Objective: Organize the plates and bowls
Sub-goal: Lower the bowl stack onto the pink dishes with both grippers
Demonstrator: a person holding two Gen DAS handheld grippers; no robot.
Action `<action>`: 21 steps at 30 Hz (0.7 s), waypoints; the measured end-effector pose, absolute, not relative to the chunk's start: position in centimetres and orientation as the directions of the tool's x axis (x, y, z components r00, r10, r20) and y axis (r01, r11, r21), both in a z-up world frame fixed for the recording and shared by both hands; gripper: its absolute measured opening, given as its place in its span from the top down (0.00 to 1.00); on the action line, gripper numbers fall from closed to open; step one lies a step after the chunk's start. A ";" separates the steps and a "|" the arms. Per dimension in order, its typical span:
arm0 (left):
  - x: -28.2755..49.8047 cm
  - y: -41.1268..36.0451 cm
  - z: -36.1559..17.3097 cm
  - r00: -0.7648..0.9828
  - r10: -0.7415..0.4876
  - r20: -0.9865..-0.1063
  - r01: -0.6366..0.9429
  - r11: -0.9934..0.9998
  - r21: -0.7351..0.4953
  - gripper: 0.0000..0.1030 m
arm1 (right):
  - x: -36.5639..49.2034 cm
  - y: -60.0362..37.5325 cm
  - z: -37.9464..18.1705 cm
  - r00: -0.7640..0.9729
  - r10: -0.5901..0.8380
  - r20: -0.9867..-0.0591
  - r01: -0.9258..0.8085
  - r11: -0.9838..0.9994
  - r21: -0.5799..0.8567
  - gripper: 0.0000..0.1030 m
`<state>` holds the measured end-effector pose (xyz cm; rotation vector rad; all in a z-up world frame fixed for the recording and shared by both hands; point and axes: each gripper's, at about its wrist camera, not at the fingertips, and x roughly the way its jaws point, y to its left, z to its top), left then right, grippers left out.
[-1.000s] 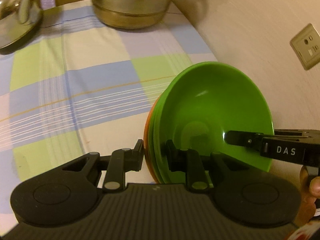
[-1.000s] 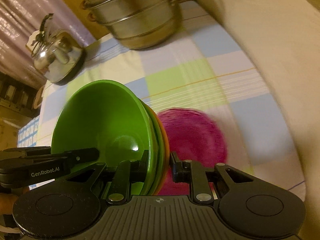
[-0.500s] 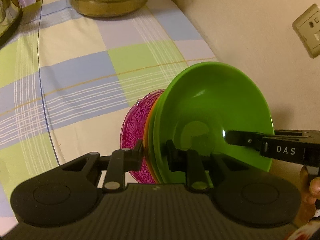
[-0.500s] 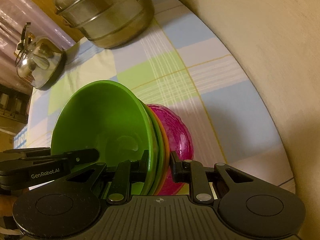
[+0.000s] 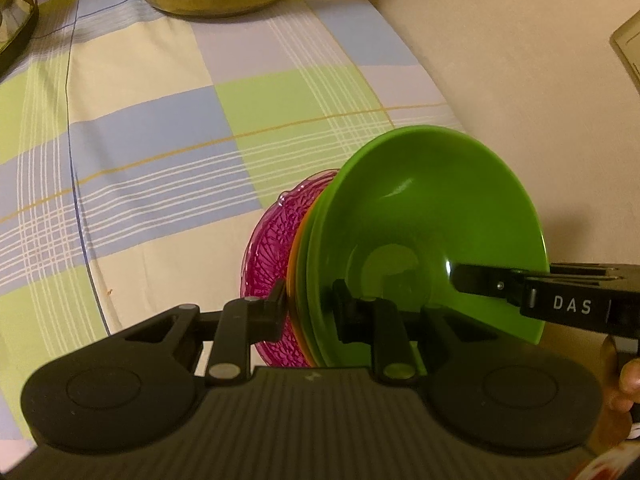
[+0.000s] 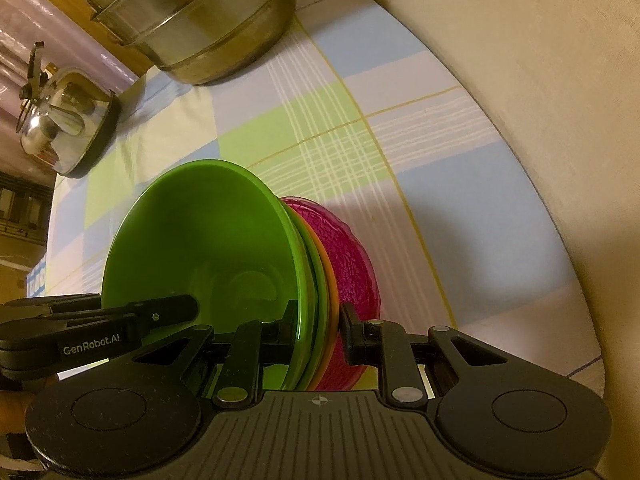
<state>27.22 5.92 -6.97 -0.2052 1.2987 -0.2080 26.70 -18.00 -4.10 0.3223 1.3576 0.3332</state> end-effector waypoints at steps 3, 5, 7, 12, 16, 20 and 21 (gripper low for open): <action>27.3 5.9 -7.1 0.254 -0.265 -0.930 0.033 0.964 -0.265 0.80 | 26.8 -18.0 -4.3 0.177 0.413 -0.893 -0.044 0.910 0.413 0.80; 27.4 5.9 -7.3 0.253 -0.265 -0.930 0.031 0.963 -0.267 0.80 | 26.8 -17.9 -4.3 0.177 0.413 -0.894 -0.041 0.910 0.412 0.80; 27.5 6.0 -7.4 0.251 -0.266 -0.931 0.029 0.963 -0.267 0.81 | 26.8 -17.9 -4.4 0.173 0.412 -0.894 -0.040 0.910 0.412 0.80; 27.5 6.1 -7.7 0.248 -0.266 -0.931 0.027 0.963 -0.268 0.80 | 26.8 -17.8 -4.6 0.170 0.412 -0.895 -0.039 0.910 0.412 0.80; 27.6 6.1 -7.7 0.252 -0.264 -0.931 0.025 0.963 -0.267 0.81 | 27.0 -17.7 -4.8 0.170 0.414 -0.894 -0.037 0.909 0.414 0.80; 27.5 6.2 -7.8 0.254 -0.266 -0.930 0.022 0.963 -0.269 0.80 | 27.0 -17.6 -4.8 0.170 0.412 -0.895 -0.041 0.910 0.412 0.80; 27.4 6.2 -7.7 0.254 -0.266 -0.930 0.022 0.963 -0.270 0.80 | 27.0 -17.5 -4.8 0.171 0.410 -0.896 -0.044 0.911 0.409 0.80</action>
